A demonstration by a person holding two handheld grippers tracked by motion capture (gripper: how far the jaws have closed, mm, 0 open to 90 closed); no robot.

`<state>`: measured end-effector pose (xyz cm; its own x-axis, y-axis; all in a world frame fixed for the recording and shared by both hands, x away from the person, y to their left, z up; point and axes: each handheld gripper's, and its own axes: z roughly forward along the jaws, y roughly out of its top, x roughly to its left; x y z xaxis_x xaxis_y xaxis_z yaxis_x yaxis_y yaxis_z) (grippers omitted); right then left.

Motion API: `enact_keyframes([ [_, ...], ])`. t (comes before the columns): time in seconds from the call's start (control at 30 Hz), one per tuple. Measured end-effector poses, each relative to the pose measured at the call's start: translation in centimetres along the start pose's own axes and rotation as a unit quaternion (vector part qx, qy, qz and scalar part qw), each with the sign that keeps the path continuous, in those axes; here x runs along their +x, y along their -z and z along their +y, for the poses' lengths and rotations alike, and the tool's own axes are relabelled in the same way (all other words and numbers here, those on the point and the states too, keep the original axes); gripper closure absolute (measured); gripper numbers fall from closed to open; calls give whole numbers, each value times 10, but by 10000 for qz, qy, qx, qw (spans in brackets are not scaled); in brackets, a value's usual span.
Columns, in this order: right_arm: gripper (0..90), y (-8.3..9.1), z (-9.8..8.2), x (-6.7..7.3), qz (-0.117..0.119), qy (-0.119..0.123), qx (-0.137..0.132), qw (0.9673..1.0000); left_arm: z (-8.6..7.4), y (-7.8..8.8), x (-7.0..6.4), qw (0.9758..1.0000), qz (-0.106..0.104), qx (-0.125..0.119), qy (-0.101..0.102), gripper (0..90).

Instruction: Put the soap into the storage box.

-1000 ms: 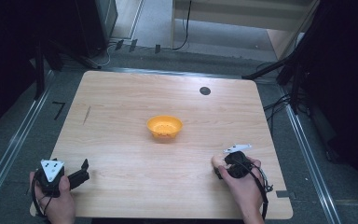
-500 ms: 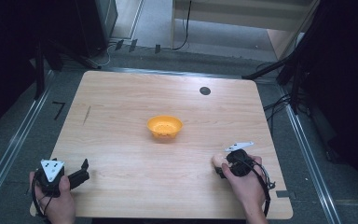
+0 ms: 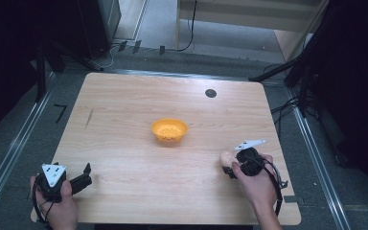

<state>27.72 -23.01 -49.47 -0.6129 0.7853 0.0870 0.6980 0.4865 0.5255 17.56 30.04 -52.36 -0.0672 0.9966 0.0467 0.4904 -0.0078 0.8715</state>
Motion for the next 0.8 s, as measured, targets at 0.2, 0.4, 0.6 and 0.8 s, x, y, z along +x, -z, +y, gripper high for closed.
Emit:
enact_keyframes([
  [0.2,330,2,9,-1,214,285,-15,9994,0,0,0,10000,-6,-5,7,30],
  [0.4,331,3,21,5,269,639,6,9976,0,0,0,10000,-13,-8,12,30],
  [0.6,331,4,32,8,257,858,-12,9960,0,0,0,10000,-5,-21,8,30],
  [0.8,331,4,43,9,297,1069,-38,9938,0,0,0,10000,-4,-7,-7,30],
])
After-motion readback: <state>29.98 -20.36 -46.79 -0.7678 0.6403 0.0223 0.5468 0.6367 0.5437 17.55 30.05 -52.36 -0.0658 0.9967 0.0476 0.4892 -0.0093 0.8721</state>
